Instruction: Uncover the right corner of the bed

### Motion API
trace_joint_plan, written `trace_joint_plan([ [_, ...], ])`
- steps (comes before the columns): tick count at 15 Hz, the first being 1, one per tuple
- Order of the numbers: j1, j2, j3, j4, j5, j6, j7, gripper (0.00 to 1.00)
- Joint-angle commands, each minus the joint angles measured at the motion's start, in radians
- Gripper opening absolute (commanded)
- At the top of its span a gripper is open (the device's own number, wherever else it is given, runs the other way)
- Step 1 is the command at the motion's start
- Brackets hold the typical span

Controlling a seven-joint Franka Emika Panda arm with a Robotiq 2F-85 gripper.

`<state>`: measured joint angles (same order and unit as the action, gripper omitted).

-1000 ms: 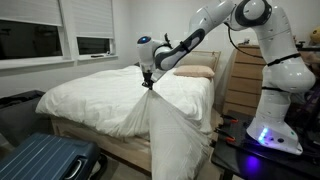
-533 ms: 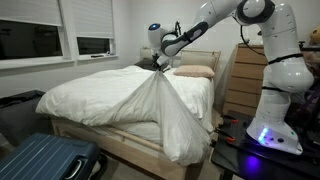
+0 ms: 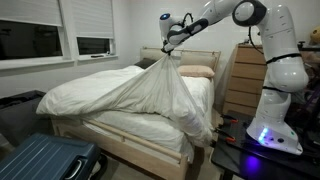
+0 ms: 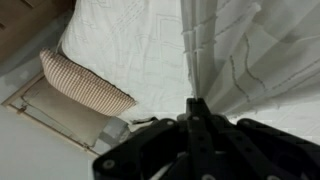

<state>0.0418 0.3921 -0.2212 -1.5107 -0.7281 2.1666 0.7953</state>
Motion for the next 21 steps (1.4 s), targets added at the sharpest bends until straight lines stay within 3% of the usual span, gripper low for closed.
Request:
trace_joint_plan([
  [1, -0.062, 0.097, -0.063, 0.214, -0.018, -0.013, 0.012, 0.0],
  [11, -0.326, 0.391, -0.098, 0.647, 0.346, -0.095, -0.225, 0.0],
  [13, -0.393, 0.453, -0.06, 0.737, 0.406, -0.133, -0.28, 0.0],
  [14, -0.413, 0.479, -0.051, 0.776, 0.435, -0.159, -0.315, 0.26],
  [16, -0.458, 0.527, -0.024, 0.866, 0.481, -0.212, -0.397, 0.34],
  [18, -0.497, 0.55, 0.017, 0.952, 0.533, -0.298, -0.513, 0.5],
  [19, -0.488, 0.515, 0.018, 0.914, 0.574, -0.325, -0.578, 0.58],
  [21, -0.49, 0.516, 0.041, 0.965, 0.608, -0.422, -0.682, 0.72],
])
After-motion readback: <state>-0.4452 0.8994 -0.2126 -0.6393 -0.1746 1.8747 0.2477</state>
